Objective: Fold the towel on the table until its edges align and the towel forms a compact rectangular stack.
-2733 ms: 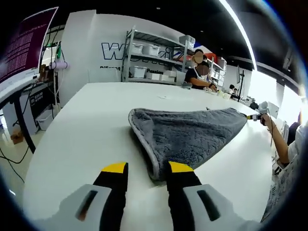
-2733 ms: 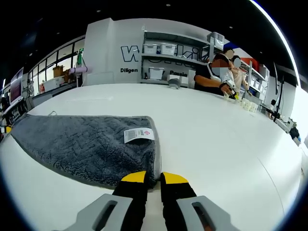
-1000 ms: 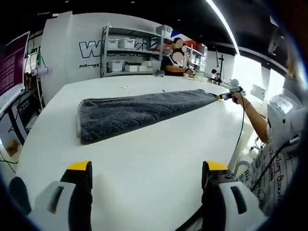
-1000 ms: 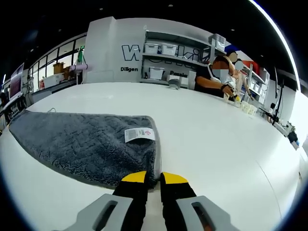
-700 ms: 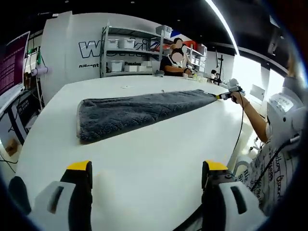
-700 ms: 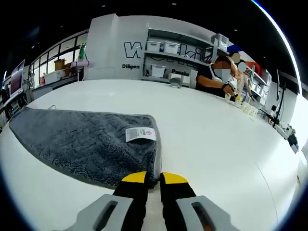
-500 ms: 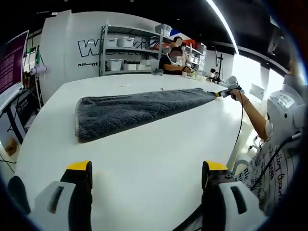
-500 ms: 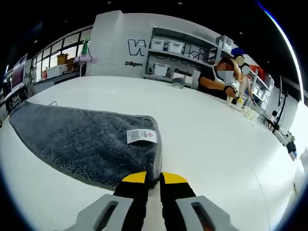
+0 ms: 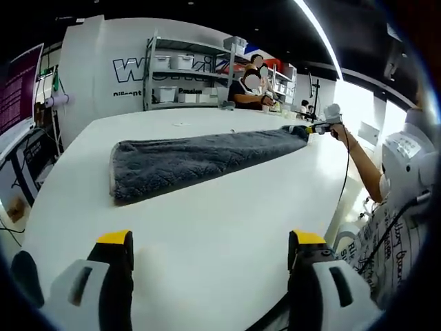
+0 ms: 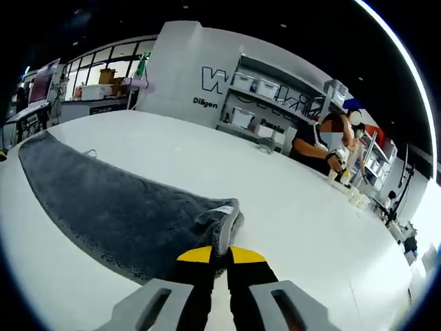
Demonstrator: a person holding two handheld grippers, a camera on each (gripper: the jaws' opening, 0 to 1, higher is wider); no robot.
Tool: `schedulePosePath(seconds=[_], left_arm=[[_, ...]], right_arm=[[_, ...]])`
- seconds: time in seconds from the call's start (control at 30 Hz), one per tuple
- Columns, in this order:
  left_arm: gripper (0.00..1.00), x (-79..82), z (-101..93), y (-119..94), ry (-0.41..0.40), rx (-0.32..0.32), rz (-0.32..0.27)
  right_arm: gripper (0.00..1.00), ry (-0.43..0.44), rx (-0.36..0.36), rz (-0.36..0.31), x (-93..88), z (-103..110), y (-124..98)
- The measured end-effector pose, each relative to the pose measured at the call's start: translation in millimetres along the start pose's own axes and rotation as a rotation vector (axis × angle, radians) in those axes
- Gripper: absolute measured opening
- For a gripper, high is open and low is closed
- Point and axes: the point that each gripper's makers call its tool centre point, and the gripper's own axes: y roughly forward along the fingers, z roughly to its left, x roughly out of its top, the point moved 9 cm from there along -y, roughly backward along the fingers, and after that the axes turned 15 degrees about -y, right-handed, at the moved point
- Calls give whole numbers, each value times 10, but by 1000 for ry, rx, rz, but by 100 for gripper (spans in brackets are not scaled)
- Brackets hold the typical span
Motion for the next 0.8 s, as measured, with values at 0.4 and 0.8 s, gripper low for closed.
schedulePosePath(seconds=[0.4, 0.8], left_arm=[[98, -43, 4, -76, -6, 16, -11], [98, -43, -56, -86, 1, 1, -15]], right_arm=[[7, -98, 65, -102, 422, 280, -75], [7, -186, 193, -162, 766, 694, -22]])
